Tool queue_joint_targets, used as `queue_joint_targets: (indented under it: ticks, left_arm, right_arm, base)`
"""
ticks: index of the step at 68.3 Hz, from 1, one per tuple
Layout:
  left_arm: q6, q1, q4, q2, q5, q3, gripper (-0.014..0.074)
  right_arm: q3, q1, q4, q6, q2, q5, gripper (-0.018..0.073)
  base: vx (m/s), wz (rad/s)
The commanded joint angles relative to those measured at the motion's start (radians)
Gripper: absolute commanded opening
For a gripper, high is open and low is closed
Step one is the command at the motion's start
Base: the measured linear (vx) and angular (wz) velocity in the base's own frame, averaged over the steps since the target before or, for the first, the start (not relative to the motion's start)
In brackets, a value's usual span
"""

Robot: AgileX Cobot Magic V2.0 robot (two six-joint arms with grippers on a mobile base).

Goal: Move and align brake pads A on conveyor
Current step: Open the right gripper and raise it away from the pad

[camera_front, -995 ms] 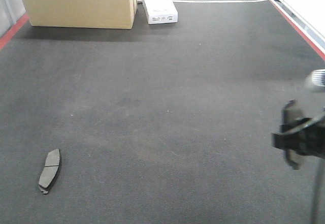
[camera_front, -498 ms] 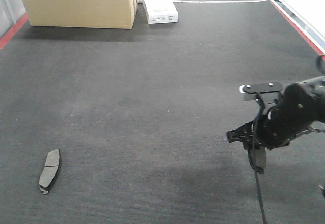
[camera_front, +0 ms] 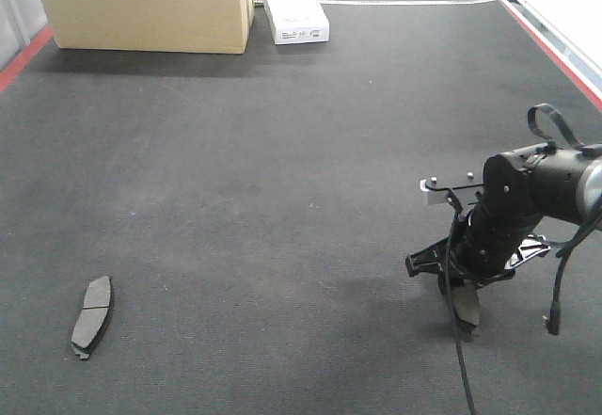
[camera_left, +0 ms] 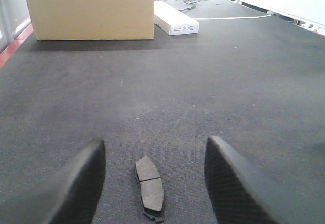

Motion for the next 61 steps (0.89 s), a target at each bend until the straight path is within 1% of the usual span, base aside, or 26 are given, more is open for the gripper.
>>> queue_joint_targets:
  ticks: [1,6,10,21,25,29,33,53,61]
  left_arm:
    - [-0.001,-0.005,-0.008,0.014,-0.077,-0.023,0.0407]
    - [-0.001,-0.005,-0.008,0.014,-0.077,-0.023,0.0407]
    - [-0.001,-0.005,-0.008,0.014,-0.077,-0.023,0.0407]
    - [-0.001,-0.005,-0.008,0.014,-0.077,-0.023,0.0407]
    - [-0.001,-0.005,-0.008,0.014,-0.076,-0.023,0.0407]
    - [-0.001,-0.005,-0.008,0.014,-0.077,-0.023,0.0407]
    - [-0.001,-0.005,-0.008,0.014,-0.077,-0.023,0.0407]
    - [-0.001,-0.005,-0.008,0.014,-0.077,-0.023,0.0407]
    - [-0.001,-0.005,-0.008,0.014,-0.077,-0.023,0.0407]
  right_arm:
    - [-0.031,-0.001,-0.009,-0.008,-0.029,-0.016,0.0084]
    - [-0.031,-0.001,-0.008,0.000,-0.019,-0.021,0.0121]
    - [-0.031,-0.001,-0.008,0.000,-0.011,-0.021,0.0167]
    - [-0.031,-0.001,-0.024,0.000,-0.019,-0.033,0.0370]
    - [-0.029,-0.001,-0.034,0.027,-0.042,-0.057,0.0427]
    - [-0.029,-0.001,-0.041,0.055,-0.077,-0.072,0.0463]
    - [-0.029,-0.001,-0.044,0.059,-0.129,-0.077,0.0479]
    - [-0.024,0.001,-0.073,0.028,-0.440,-0.061,0.0477]
    - [0.037,0.002,-0.073,0.009,-0.575,-0.121,0.0477]
  base:
    - [0.00,0.00]
    - [0.00,0.00]
    - [0.00,0.00]
    - [0.00,0.00]
    - [0.00,0.00]
    - [0.00,0.00]
    - [0.00,0.00]
    - [0.00,0.00]
    - [0.00,0.00]
